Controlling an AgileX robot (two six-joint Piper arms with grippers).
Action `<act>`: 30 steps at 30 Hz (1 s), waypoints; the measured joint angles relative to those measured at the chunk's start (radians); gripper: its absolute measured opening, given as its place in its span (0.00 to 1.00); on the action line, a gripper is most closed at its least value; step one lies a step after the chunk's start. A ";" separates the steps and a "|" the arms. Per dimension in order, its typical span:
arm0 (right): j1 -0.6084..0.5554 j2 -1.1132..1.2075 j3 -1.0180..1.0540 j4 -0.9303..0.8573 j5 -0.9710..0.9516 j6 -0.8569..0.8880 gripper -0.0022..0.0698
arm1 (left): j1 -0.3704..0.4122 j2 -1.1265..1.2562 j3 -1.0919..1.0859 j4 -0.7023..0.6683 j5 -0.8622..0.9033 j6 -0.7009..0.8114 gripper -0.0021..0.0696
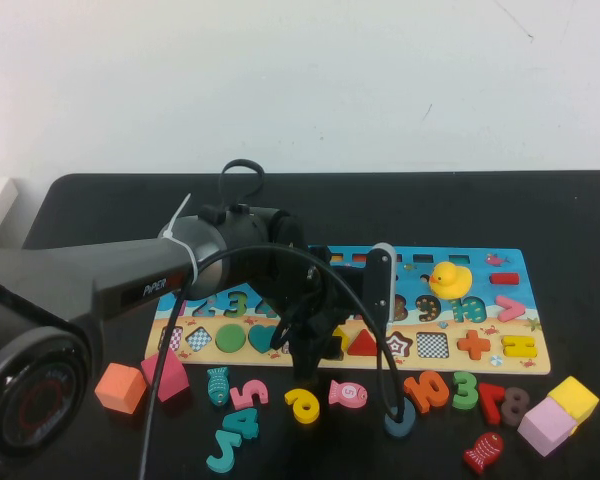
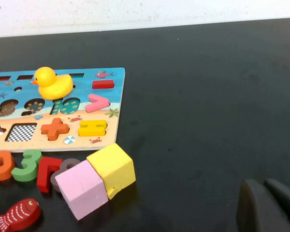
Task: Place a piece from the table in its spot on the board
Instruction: Place the "Pentagon" into the hole of the Pentagon
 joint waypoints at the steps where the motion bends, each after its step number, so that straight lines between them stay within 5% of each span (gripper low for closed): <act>1: 0.000 0.000 0.000 0.000 0.000 0.000 0.06 | 0.000 0.000 0.000 0.000 0.000 -0.005 0.51; 20: 0.000 0.000 0.000 0.000 0.000 0.000 0.06 | 0.000 -0.034 -0.002 0.048 0.023 -0.055 0.62; 23: 0.000 0.000 0.000 0.000 0.000 0.000 0.06 | 0.000 -0.050 -0.002 0.028 0.048 -0.108 0.48; 27: 0.000 0.000 0.000 0.000 0.000 0.000 0.06 | 0.000 -0.075 -0.002 -0.015 0.049 -0.234 0.15; 30: 0.000 0.000 0.000 0.000 0.000 0.000 0.06 | 0.000 -0.083 -0.002 -0.021 0.032 -0.342 0.07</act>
